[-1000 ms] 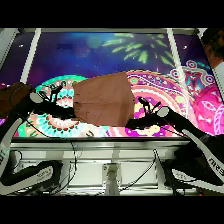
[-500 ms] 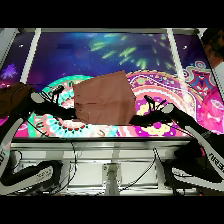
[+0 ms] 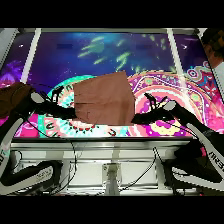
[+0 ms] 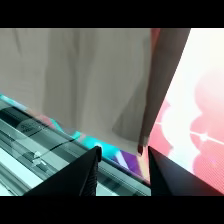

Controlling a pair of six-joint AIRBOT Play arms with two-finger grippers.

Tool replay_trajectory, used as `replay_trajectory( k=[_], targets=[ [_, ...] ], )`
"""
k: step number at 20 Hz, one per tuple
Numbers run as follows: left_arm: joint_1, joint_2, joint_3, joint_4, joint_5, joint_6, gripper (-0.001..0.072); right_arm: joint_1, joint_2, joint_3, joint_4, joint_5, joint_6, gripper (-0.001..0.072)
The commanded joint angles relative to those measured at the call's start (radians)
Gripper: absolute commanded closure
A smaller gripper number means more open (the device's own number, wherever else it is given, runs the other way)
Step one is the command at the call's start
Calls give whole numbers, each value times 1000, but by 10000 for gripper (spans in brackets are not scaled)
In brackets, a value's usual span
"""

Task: Fold the clothes and pants, and hang the long-sleeved shirts on hangers.

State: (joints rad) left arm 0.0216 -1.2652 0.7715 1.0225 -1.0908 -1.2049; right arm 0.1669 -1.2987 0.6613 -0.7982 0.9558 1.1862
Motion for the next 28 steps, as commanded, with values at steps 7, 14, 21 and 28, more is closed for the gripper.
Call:
replay_trajectory(
  k=[7,14,21,28],
  targets=[
    [-1,0,0,-2,6,0,691,3,-66,8,100,0,-3,388],
    [-1,0,0,-4,5,0,690,8,-68,8,191,-7,-51,622],
    [0,15,6,-170,-22,77,691,7,-53,49,200,33,-67,700],
    [56,208,138,-224,-81,132,691,-2,136,274,81,152,-81,700]
  ],
)
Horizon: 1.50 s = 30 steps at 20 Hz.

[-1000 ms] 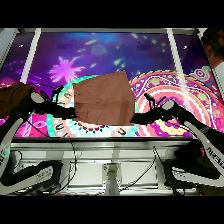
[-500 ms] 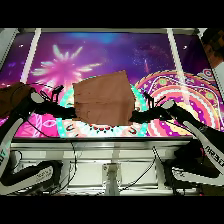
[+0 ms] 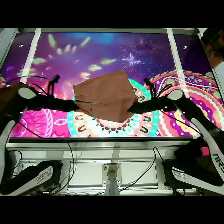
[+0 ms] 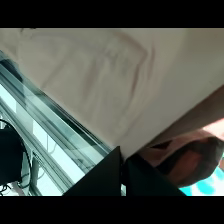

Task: Fold the clothes and pants, and hang the long-sleeved shirts on hangers.

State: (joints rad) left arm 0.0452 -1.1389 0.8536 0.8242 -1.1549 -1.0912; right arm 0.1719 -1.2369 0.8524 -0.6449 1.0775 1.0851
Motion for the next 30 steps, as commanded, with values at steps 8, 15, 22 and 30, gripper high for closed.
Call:
replay_trajectory(
  k=[8,15,22,30],
  targets=[
    [214,410,200,-328,100,19,691,-65,276,338,-127,158,116,700],
    [220,696,200,-445,146,-92,692,-65,486,537,-157,294,246,700],
    [220,741,190,-140,145,-413,693,-65,518,546,-291,287,253,700],
    [97,349,34,-120,125,-352,692,-65,89,546,-301,238,269,701]
  ],
)
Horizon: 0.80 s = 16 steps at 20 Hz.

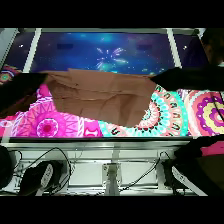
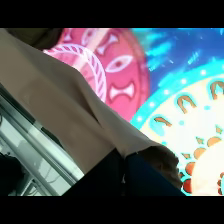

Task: Fold the clothes and pants, and hang the long-sleeved shirts on hangers.

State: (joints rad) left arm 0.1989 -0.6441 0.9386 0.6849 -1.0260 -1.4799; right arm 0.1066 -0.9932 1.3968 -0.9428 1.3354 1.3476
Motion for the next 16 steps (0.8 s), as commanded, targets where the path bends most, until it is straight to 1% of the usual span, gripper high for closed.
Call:
replay_trajectory(
  k=[1,3,6,7,10,11,13,16],
  targets=[
    [-85,-214,-58,19,-2,71,692,0,-225,1,6,-20,13,701],
    [-134,-359,-58,18,56,129,692,0,-351,1,33,-28,26,700],
    [-168,-521,-57,-14,237,136,691,0,-481,2,58,-121,29,700],
    [-168,-553,-57,-53,286,142,691,0,-505,2,72,-163,29,700],
    [-166,-586,-57,-172,456,259,691,0,-520,2,131,-298,29,700],
    [-166,-586,-57,-185,488,269,691,0,-520,2,156,-315,29,700],
    [-160,-586,-57,-178,467,269,691,0,-520,2,163,-272,53,701],
    [-146,-586,-57,-168,338,269,692,0,-520,2,157,-97,70,700]
  ],
)
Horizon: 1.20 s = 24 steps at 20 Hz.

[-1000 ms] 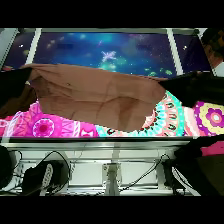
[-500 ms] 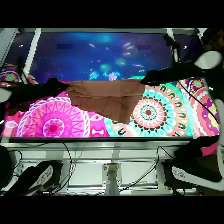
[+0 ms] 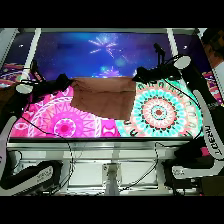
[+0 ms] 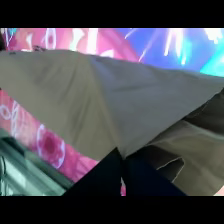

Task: Fold the clothes and pants, and hang the long-sleeved shirts on hangers.

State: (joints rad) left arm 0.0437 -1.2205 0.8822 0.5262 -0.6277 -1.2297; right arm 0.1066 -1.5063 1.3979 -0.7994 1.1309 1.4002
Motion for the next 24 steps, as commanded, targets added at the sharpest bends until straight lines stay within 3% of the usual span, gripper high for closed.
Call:
replay_trajectory(
  k=[1,7,11,15,19,24],
  targets=[
    [15,-10,-1,23,-114,18,692,0,-7,0,13,164,18,700],
    [33,-10,-1,378,-353,-75,692,19,-7,0,-111,314,24,700],
    [33,-10,-1,484,-383,-102,692,98,-7,-1,-127,377,23,700],
    [33,-10,-1,509,-370,-101,692,171,-7,-85,-167,293,42,701],
    [33,-10,-1,521,-309,-102,692,175,9,-225,-166,68,110,701],
    [32,-22,-1,521,-247,-101,692,176,11,-334,-164,-37,138,700]
  ],
)
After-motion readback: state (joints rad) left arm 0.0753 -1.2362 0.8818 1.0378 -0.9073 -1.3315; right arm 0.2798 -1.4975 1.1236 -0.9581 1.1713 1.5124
